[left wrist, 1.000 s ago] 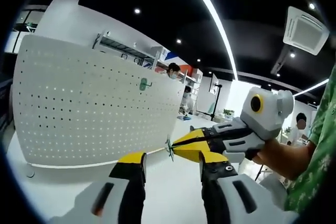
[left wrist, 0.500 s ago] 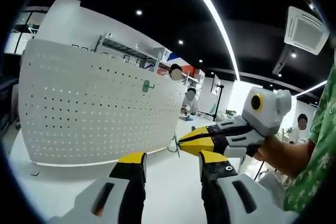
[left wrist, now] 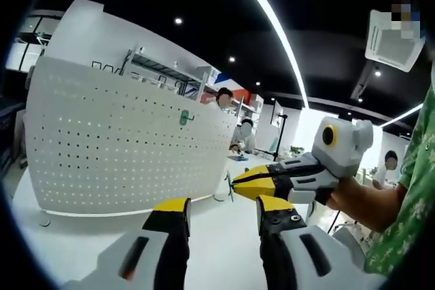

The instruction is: Insert the hook assembly into the mounting plate slot until the hook locks in place.

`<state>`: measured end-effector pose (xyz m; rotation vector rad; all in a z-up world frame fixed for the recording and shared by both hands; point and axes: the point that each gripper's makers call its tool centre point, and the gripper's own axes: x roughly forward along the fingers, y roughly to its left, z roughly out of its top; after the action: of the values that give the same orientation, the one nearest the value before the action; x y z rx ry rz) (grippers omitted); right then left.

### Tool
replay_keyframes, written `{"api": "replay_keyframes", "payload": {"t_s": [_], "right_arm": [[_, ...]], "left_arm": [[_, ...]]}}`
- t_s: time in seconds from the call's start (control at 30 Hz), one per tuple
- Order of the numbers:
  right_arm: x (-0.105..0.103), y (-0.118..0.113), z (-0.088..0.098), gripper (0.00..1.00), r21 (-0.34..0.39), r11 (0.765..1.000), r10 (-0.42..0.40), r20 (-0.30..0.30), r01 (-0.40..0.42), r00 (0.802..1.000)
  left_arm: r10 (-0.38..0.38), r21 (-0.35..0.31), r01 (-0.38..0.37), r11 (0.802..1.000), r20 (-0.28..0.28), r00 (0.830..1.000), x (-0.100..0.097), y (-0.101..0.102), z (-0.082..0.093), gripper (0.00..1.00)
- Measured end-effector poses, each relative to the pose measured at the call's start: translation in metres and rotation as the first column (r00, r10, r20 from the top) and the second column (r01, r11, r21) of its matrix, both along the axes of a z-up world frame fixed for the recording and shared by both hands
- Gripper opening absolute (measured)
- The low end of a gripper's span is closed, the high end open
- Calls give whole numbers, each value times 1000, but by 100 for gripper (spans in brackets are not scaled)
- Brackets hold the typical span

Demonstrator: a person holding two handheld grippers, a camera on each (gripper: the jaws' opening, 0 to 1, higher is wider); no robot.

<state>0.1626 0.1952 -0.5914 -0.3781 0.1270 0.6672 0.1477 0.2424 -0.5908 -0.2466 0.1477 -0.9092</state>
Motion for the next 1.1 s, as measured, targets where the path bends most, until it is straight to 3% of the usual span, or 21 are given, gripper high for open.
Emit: {"api": "replay_keyframes", "payload": {"t_s": [1.1], "right_arm": [[-14, -20, 13, 0, 3, 998, -60, 35, 59, 998]], "left_arm": [[-26, -9, 26, 1000, 16, 1000, -13, -5, 3, 40]]}}
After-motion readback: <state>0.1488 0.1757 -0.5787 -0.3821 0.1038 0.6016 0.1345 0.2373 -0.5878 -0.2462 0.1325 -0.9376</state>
